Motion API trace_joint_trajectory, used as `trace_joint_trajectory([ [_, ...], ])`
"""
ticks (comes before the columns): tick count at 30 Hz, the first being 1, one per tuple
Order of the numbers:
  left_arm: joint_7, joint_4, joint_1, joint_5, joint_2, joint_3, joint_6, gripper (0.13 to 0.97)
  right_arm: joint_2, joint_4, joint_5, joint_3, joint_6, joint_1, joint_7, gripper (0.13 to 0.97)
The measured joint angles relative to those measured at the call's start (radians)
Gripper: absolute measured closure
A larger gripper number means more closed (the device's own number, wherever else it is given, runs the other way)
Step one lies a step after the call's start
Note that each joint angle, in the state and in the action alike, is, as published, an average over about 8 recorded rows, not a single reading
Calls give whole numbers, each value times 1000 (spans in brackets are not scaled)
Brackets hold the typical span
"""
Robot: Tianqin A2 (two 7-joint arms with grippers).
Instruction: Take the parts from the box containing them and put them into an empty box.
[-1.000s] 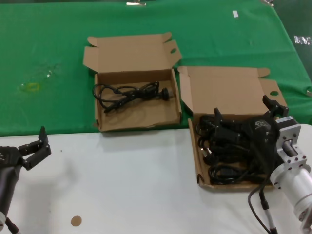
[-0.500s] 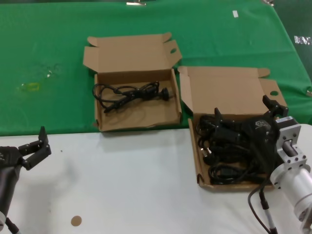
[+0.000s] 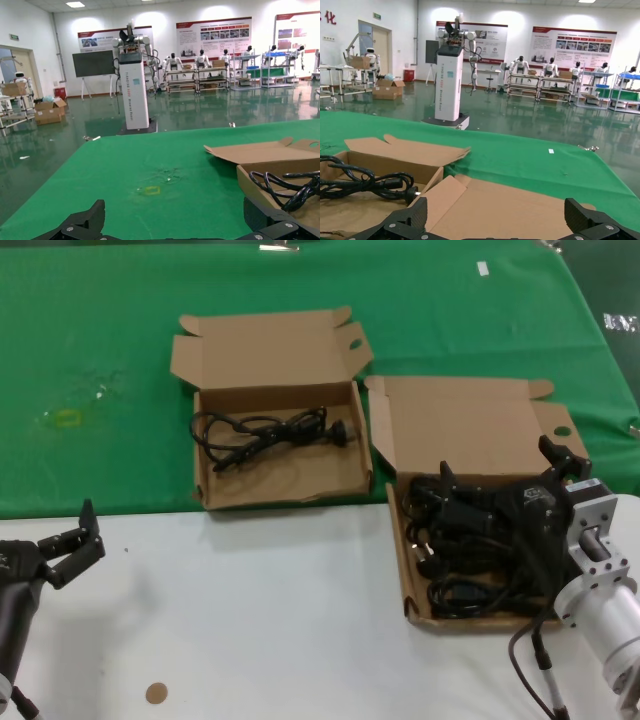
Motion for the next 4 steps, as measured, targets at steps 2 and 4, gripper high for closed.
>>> trace_joint_trajectory([
  [2, 0, 0, 0, 0, 0, 0, 0, 132, 0, 0, 0, 0, 0, 0, 0, 129],
  [4, 0, 0, 0, 0, 0, 0, 0, 132, 0, 0, 0, 0, 0, 0, 0, 129],
])
